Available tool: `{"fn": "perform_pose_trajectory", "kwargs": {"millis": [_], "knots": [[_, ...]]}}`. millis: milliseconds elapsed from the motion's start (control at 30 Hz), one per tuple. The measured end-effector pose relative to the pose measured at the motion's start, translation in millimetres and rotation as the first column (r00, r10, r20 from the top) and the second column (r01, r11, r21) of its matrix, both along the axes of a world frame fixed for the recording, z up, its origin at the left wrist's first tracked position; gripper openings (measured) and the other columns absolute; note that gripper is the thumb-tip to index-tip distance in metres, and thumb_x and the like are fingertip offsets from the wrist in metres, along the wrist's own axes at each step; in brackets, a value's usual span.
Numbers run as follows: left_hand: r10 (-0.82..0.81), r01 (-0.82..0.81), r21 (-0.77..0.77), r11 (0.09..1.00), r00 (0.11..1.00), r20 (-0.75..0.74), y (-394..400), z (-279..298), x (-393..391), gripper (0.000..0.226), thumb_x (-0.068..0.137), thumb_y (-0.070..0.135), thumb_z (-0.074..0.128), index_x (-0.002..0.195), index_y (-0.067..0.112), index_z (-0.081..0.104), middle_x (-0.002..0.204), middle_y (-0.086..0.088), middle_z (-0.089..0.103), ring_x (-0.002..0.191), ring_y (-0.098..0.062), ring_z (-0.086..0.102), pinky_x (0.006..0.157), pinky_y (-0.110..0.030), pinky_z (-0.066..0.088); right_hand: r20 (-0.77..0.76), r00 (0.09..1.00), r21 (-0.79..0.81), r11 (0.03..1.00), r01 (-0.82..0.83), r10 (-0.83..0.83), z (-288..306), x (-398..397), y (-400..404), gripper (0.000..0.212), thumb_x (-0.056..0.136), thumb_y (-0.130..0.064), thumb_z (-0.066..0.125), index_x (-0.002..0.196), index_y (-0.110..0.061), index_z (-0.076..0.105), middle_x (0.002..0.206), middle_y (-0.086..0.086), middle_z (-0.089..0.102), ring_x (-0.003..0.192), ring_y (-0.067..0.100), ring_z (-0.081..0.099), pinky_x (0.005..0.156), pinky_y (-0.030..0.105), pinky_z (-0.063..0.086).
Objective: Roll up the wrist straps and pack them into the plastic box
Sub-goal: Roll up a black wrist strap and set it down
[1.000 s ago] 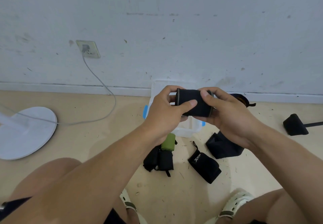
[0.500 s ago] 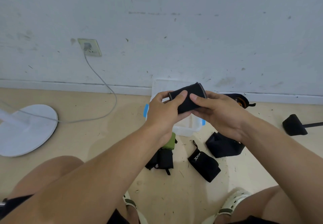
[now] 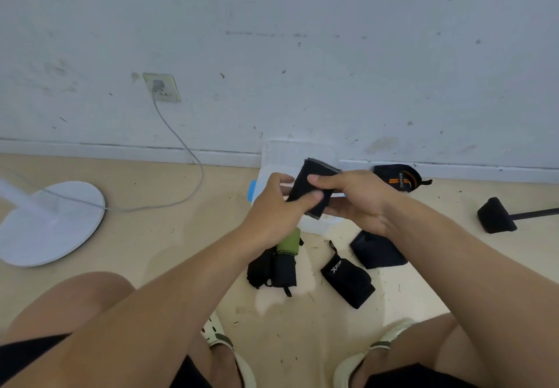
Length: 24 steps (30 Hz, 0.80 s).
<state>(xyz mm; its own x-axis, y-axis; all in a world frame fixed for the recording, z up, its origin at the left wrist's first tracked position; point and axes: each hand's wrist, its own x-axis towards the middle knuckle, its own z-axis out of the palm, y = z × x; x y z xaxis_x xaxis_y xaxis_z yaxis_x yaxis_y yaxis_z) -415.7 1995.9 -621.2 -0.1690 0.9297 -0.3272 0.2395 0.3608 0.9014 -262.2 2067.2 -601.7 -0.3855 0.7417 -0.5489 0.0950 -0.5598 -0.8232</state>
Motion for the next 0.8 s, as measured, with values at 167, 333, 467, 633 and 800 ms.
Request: {"fn": "perform_pose_trajectory", "kwargs": {"millis": [167, 333, 467, 633, 800], "knots": [[-0.342, 0.394, 0.088, 0.915, 0.872, -0.351, -16, -2, -6, 0.116, 0.062, 0.034, 0.099, 0.155, 0.036, 0.030, 0.148, 0.019, 0.039, 0.131, -0.001, 0.045, 0.099, -0.014, 0.042, 0.085, 0.976, -0.029, 0.980, -0.198, 0.200, -3, 5, -16, 0.027, 0.089, -0.009, 0.077, 0.116, -0.003, 0.076, 0.117, 0.015, 0.077, 0.098, 0.025, 0.074, 0.093, 0.038, 0.061], [-0.350, 0.454, 0.106, 0.885, 0.796, -0.493, -26, 3, -1, 0.096, 0.060, 0.036, 0.099, 0.139, 0.035, 0.043, 0.131, 0.021, 0.047, 0.115, -0.005, 0.053, 0.094, -0.027, 0.052, 0.075, 0.957, -0.050, 0.960, -0.275, 0.279, -5, 13, -21, 0.028, 0.091, -0.010, 0.076, 0.119, -0.006, 0.074, 0.107, 0.007, 0.077, 0.096, 0.021, 0.073, 0.084, 0.032, 0.062], [-0.319, 0.407, 0.113, 0.907, 0.836, -0.447, -36, -9, 6, 0.082, 0.062, 0.034, 0.096, 0.129, 0.035, 0.048, 0.122, 0.017, 0.054, 0.108, -0.003, 0.057, 0.088, -0.026, 0.054, 0.138, 0.929, -0.078, 0.939, -0.335, 0.343, -14, 15, -30, 0.031, 0.095, -0.018, 0.074, 0.124, -0.007, 0.072, 0.116, 0.012, 0.077, 0.096, 0.019, 0.073, 0.079, 0.029, 0.061], [-0.230, 0.323, 0.142, 0.936, 0.863, -0.450, -35, -24, 20, 0.073, 0.063, 0.033, 0.094, 0.123, 0.031, 0.053, 0.116, 0.011, 0.056, 0.101, -0.006, 0.061, 0.082, -0.027, 0.054, 0.216, 0.935, -0.045, 0.959, -0.279, 0.282, -25, 16, -30, 0.034, 0.089, -0.022, 0.081, 0.118, -0.005, 0.072, 0.114, 0.013, 0.078, 0.103, 0.026, 0.076, 0.085, 0.036, 0.063], [-0.174, 0.238, 0.096, 0.966, 0.881, -0.439, -33, -52, 28, 0.070, 0.060, 0.033, 0.095, 0.116, 0.028, 0.053, 0.113, 0.007, 0.057, 0.100, -0.013, 0.062, 0.083, -0.032, 0.056, 0.303, 0.934, -0.018, 0.982, -0.190, 0.186, -50, 10, -39, 0.032, 0.088, -0.025, 0.083, 0.110, -0.004, 0.072, 0.107, 0.014, 0.077, 0.089, 0.025, 0.075, 0.067, 0.031, 0.061]]}}
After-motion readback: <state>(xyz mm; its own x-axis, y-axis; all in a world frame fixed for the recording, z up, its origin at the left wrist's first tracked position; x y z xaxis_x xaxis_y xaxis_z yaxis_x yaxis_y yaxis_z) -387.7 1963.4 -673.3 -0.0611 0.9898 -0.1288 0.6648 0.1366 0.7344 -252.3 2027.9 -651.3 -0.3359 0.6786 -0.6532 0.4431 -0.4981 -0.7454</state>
